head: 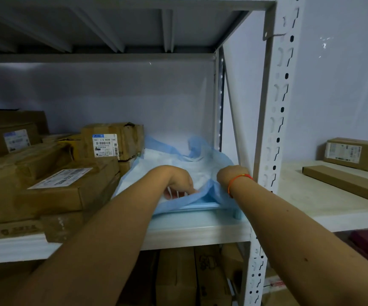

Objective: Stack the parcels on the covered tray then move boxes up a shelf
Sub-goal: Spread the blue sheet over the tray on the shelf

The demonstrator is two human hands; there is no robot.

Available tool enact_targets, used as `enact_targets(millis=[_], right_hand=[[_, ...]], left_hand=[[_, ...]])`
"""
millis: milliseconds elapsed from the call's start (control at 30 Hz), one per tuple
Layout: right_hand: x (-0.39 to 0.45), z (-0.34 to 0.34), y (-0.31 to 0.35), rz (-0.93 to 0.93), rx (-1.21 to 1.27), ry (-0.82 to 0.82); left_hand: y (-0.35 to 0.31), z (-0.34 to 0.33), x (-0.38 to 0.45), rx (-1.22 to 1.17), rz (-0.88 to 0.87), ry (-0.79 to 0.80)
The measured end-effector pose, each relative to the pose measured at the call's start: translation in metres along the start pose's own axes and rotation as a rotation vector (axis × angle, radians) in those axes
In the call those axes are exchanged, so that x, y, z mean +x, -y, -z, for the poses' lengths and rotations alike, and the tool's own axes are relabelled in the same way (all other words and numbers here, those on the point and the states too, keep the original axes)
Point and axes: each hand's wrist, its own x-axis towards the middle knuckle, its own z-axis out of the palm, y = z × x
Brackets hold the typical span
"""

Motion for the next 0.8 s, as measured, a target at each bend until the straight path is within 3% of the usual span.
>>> enact_targets(millis=[100, 333, 400, 567, 800], right_hand=[[0.001, -0.004, -0.002, 0.007, 0.004, -0.028], [0.004, 0.003, -0.002, -0.063, -0.046, -0.339], [0.003, 0.007, -0.004, -0.061, -0.106, -0.332], [-0.003, 0.001, -0.007, 0.015, -0.198, -0.114], [-0.002, 0.005, -0.007, -0.003, -0.146, -0.161]], left_hand=[[-0.003, -0.003, 0.003, 0.021, -0.002, 0.015], [-0.013, -0.006, 0.001, 0.156, -0.052, 0.071], [-0.015, -0.007, 0.003, 0.162, -0.067, 0.086], [-0.019, -0.008, 0.004, 0.226, -0.082, 0.101], [-0.022, -0.007, 0.004, 0.251, -0.072, 0.114]])
